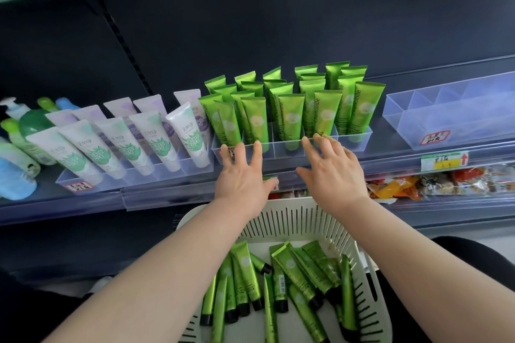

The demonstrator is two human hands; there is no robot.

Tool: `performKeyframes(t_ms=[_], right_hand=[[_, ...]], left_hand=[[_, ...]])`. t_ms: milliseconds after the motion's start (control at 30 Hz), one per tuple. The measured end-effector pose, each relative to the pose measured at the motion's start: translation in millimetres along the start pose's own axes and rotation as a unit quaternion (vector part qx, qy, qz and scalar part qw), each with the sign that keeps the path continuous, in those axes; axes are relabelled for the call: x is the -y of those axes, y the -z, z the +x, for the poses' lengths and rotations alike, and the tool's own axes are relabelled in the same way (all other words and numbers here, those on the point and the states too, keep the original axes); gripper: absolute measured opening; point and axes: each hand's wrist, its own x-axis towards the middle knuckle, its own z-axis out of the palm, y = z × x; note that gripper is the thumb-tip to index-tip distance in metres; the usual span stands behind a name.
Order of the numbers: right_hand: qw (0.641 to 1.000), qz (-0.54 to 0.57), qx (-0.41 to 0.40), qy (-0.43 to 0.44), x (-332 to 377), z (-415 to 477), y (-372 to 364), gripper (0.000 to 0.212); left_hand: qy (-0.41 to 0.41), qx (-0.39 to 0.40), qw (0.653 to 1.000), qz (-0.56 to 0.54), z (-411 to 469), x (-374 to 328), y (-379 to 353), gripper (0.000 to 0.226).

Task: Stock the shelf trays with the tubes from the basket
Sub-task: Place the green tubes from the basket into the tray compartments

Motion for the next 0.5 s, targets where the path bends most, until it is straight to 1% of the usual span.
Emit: performKeyframes(t_ms=[167,300,500], right_hand=[[0.999,0.025,0.018,-0.015,-5,18,-1,0.066],[0.999,0.031,0.025,-0.024,-9,35,-3,0.065],[0.999,0.027,0.036,-0.023,-15,59,-4,0.064]], left_hand=[[0.001,0.006,1.000,0.000,18,-4,4,0.086],[0.008,0.009,1.000,-0.014,32,-7,4,0.088],[0.008,0.009,1.000,-0.005,56,-10,6,0.088]])
